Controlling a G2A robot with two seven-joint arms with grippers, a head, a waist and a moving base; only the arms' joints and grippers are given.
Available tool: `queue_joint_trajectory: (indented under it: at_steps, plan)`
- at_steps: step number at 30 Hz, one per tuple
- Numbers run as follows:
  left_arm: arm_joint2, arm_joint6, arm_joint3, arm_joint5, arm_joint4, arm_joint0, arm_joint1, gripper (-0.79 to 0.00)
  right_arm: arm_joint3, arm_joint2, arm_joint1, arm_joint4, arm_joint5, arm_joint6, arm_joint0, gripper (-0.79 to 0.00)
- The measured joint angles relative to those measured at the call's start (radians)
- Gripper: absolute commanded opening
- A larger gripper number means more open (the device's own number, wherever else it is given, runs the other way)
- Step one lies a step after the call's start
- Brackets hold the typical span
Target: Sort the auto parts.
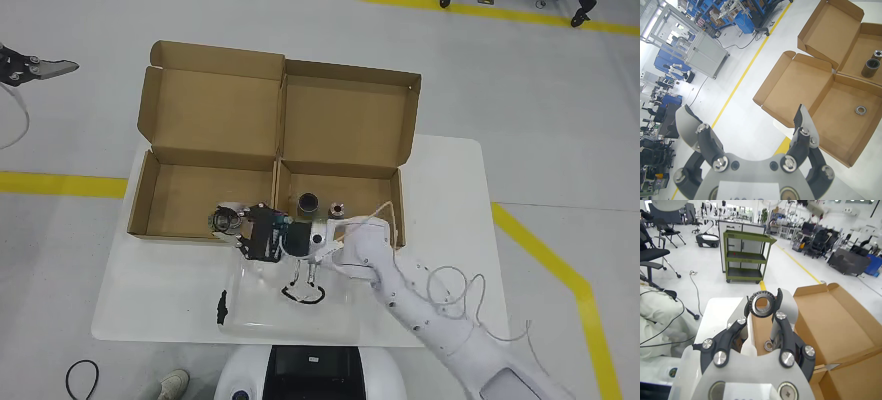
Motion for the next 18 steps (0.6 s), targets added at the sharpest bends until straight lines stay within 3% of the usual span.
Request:
queue_joint_trajectory:
  at_steps: [18]
  plan:
    - [0.0,0.0,0.0,0.0,0.0,0.0,0.0,0.0,0.394,-0.201,-0.158,0.06,0.148,0.155,0.254,-0.785]
